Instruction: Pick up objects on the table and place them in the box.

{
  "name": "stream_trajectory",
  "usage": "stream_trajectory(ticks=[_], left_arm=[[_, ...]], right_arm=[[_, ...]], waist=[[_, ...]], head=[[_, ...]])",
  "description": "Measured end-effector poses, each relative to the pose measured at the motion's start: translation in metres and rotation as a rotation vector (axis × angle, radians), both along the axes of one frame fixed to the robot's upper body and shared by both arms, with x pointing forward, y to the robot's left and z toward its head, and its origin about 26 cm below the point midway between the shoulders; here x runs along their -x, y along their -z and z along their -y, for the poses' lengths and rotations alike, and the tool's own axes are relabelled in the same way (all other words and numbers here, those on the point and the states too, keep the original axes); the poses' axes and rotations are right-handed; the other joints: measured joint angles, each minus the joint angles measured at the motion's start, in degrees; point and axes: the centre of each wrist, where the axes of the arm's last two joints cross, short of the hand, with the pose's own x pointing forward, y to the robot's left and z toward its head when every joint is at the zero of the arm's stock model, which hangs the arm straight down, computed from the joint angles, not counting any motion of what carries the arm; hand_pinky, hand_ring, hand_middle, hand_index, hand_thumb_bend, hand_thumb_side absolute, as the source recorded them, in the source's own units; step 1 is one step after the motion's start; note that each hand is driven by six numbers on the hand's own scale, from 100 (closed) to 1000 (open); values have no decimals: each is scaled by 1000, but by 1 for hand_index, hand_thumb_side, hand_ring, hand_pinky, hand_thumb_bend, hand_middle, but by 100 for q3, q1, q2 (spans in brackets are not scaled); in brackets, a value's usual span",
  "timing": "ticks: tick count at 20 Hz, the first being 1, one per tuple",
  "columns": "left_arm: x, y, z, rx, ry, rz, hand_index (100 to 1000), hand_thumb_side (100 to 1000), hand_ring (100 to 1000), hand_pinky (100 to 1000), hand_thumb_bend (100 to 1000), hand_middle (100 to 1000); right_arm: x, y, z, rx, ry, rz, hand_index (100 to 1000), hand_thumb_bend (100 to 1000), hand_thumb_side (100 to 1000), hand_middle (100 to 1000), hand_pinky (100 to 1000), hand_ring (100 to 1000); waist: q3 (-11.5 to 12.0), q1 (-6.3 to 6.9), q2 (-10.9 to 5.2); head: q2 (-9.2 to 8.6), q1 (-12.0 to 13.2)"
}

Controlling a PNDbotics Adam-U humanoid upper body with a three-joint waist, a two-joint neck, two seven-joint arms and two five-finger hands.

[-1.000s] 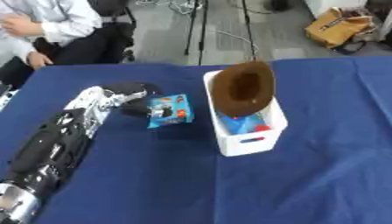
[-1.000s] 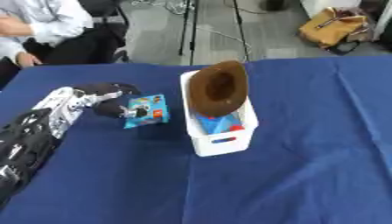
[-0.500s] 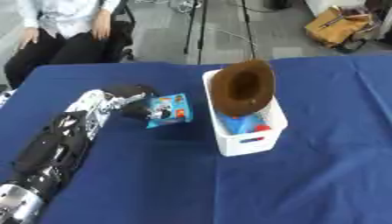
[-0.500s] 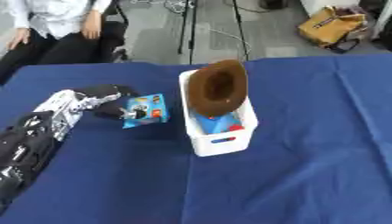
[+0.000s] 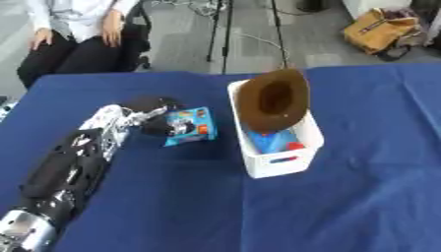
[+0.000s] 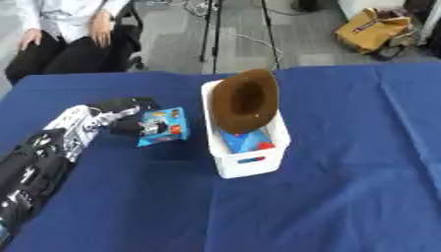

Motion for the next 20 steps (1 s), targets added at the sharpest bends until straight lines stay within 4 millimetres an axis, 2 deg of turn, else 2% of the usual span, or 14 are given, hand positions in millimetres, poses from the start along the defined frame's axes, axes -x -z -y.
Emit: stream_trajectory(ticks=[3,12,20], left_arm=[[-1,3,1,4,-1,-15,1000,1000,1000,1000,574,1000],[-2,5,-1,10,-25,-46,1000,1000,1000,1000,560,1000],[-2,7,1,-1,-24,-81,1000,1000,1000,1000,592,1000]], right_arm=[[0,0,0,-2,-3,0,666,100,922,660,801,761],[0,-1,-1,-8,-12,3,662,100,921,657,802,760],[0,-2,-1,-13,-19,5,654,100,917,652,802,758]], waist=[[-11,0,14],[-45,0,44],[-38,0,49]], head=[[-33,20],[-82,43],[-83,46]])
